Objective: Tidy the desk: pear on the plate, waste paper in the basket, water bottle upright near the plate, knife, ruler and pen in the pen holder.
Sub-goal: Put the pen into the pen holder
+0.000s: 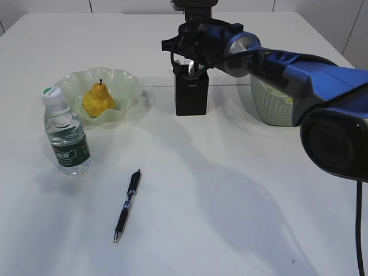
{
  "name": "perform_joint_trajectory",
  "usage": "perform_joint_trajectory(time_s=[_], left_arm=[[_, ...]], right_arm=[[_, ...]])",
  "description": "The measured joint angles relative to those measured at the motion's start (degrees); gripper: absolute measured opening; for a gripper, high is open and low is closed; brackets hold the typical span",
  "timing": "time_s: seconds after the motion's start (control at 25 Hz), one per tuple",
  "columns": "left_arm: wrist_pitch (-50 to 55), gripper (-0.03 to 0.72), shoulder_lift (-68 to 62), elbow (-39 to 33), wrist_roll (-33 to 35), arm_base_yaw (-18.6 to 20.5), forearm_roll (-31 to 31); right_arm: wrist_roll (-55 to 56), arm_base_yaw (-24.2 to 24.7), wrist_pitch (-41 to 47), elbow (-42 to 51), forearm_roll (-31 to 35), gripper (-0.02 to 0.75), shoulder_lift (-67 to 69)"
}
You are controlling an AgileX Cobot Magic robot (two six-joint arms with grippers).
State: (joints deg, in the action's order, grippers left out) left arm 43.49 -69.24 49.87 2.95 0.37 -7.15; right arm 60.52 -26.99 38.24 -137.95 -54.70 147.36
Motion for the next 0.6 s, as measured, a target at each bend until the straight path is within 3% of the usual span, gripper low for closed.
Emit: perform_joint_trajectory(time_s=[0.6], left_arm=[[0.0, 0.465, 0.0, 0.0, 0.0, 0.0, 0.0]], right_arm=[[0.0, 0.0, 1.9, 0.0, 2.4, 0.069, 0.5]])
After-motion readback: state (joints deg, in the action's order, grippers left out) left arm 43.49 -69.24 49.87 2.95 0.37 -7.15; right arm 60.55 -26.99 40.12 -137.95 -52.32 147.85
